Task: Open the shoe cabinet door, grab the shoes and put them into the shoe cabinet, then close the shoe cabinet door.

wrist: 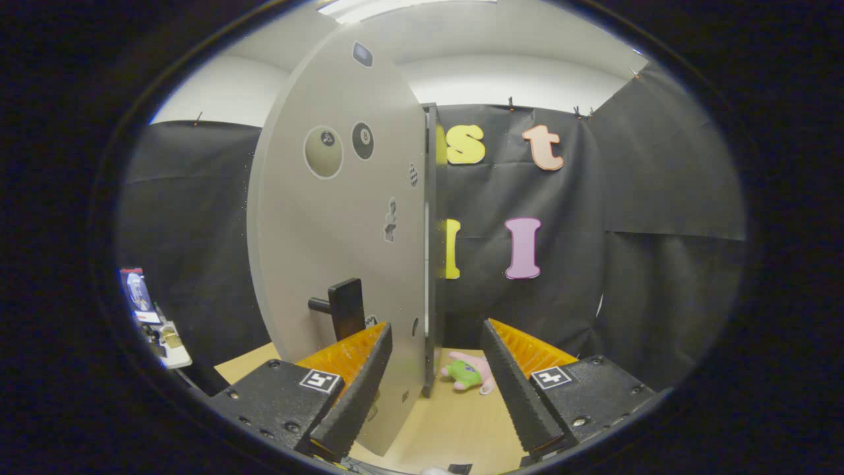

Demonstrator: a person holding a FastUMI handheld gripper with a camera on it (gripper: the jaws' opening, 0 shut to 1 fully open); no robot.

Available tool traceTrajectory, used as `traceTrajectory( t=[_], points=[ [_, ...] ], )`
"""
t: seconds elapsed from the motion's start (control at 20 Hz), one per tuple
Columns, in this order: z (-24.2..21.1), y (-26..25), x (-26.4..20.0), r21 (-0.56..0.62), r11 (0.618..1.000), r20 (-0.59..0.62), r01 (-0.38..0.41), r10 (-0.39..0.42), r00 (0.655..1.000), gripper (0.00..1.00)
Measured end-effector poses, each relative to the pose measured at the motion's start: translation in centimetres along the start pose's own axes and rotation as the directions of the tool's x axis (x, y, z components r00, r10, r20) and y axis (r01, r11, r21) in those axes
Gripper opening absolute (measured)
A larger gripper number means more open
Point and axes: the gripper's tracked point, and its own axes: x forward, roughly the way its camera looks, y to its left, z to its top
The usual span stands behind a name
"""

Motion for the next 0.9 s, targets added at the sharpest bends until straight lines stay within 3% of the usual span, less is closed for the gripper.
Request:
traceTrajectory(
  t=[0.45,0.7,0.9],
  points=[
    [0.5,10.3,3.5,0.000,1.000,-0.005,0.001,-0.001,1.000,0.91],
    [0.2,16.8,8.1,-0.016,1.000,-0.005,-0.027,0.027,1.000,0.91],
    [-0.4,22.0,11.5,-0.009,0.998,-0.015,-0.061,0.061,0.998,0.97]
  ],
)
